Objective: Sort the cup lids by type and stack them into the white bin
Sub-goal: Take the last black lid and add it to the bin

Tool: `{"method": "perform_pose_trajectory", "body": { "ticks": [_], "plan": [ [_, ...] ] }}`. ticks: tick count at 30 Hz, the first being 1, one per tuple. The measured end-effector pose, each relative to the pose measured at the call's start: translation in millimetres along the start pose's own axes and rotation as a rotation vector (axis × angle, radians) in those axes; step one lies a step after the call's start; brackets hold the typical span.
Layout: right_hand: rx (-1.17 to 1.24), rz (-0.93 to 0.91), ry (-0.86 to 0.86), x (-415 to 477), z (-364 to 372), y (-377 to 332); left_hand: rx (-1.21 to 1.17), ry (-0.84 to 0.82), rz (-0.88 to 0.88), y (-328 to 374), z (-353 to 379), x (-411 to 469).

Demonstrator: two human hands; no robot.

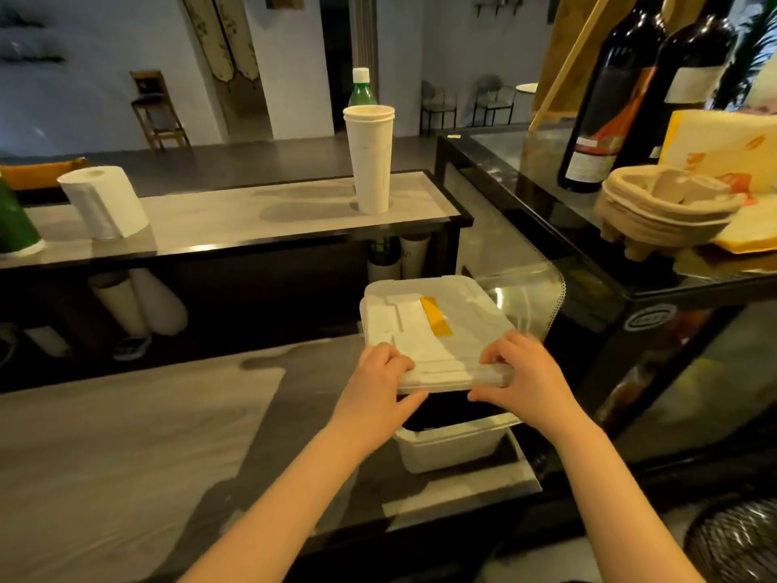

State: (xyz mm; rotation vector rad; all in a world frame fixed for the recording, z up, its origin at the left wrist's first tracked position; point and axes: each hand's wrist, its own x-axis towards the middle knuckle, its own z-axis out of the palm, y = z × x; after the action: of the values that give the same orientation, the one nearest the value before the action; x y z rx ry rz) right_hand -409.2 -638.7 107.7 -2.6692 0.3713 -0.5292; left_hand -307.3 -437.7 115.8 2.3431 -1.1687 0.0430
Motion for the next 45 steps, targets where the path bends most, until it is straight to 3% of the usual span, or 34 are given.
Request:
{"method": "perform_pose_trajectory", "body": {
  "ticks": [4, 14, 25, 30, 38, 45],
  "plan": [
    [-0.066, 0.033, -0.067, -24.2, 17.8, 11.7, 0.119, -0.139, -0.045, 5.6, 27.0, -17.8],
    [-0.093, 0.117, -0.171, -35.9, 31.0, 18.2, 0.165, -0.272, -0.030, 2.5, 46.5, -21.6],
    [0.000, 0.129, -0.213, -36.6, 32.0, 21.0, 0.260, -0.279, 0.071, -2.1, 40.5, -17.8],
    [0.042, 0.160, -0.217, -31.3, 31.7, 21.8, 0.267, -0.321, 0.058, -6.7, 43.6, -13.3],
    [0.031, 0.204, -0.327, 8.1, 37.6, 27.3, 0.238, -0.246, 0.001, -23.9, 48.4, 19.7],
    [0.020, 0.157, -0.299, 40.6, 45.0, 35.0, 0.267, -0.236, -0.041, -36.4, 48.4, 50.5]
  ]
}}
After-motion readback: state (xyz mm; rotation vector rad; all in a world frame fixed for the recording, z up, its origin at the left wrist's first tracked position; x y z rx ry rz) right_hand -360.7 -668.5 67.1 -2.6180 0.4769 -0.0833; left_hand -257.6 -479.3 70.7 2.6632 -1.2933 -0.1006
